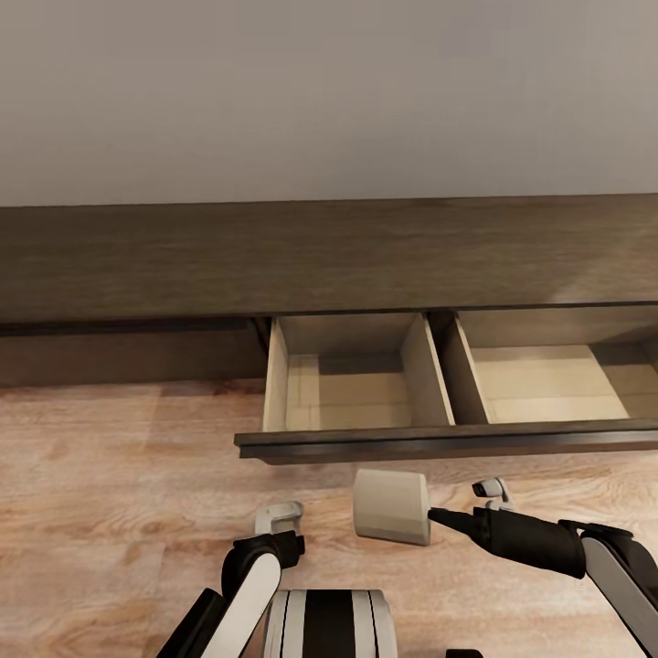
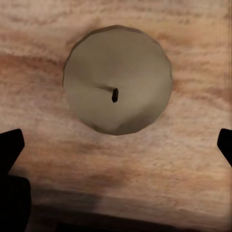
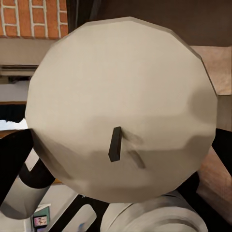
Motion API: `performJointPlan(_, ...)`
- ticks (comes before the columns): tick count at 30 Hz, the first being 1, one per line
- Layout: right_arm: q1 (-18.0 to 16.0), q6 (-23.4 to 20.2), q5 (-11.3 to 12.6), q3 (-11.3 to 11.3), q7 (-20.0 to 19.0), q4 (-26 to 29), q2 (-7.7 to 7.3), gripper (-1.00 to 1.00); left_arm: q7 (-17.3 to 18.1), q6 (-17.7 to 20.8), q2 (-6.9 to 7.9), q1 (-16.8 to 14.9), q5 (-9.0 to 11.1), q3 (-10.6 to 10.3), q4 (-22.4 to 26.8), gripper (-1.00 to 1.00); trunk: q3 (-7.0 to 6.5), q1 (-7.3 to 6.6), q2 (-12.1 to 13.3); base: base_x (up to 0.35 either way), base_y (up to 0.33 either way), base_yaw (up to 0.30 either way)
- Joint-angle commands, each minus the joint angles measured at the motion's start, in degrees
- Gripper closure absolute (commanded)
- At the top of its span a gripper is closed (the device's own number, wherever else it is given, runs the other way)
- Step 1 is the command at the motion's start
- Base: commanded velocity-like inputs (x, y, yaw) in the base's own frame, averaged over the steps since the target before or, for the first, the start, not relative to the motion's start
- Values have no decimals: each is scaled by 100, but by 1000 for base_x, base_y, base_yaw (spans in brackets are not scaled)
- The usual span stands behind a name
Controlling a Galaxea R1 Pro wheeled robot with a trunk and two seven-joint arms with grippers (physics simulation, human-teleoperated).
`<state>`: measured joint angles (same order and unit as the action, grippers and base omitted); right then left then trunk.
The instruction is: Place each of the two pumpkins and all three candles from the living room inside a cabinet in the living room (use any cabinet), then make sure every cabinet is closed, and position the cauldron so it is next to a table in the living room.
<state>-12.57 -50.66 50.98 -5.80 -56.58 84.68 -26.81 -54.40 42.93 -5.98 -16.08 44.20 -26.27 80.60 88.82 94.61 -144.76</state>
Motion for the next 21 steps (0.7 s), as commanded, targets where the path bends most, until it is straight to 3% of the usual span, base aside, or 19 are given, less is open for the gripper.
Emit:
performJointPlan(1,0,-2,0,0,-19,-5,0,100,0,0,0,0,0,-3,0,-100,0,0,0,9,0,0)
performJointPlan(18,0,-14,-6,-17,-47,-13,23,100,0,-4,0,0,-2,-18,0,-100,0,0,0,24,12,0)
performJointPlan(21,0,-14,-6,-22,-47,-6,26,100,0,-4,0,0,-5,-18,0,-100,66,8,-4,0,0,0)
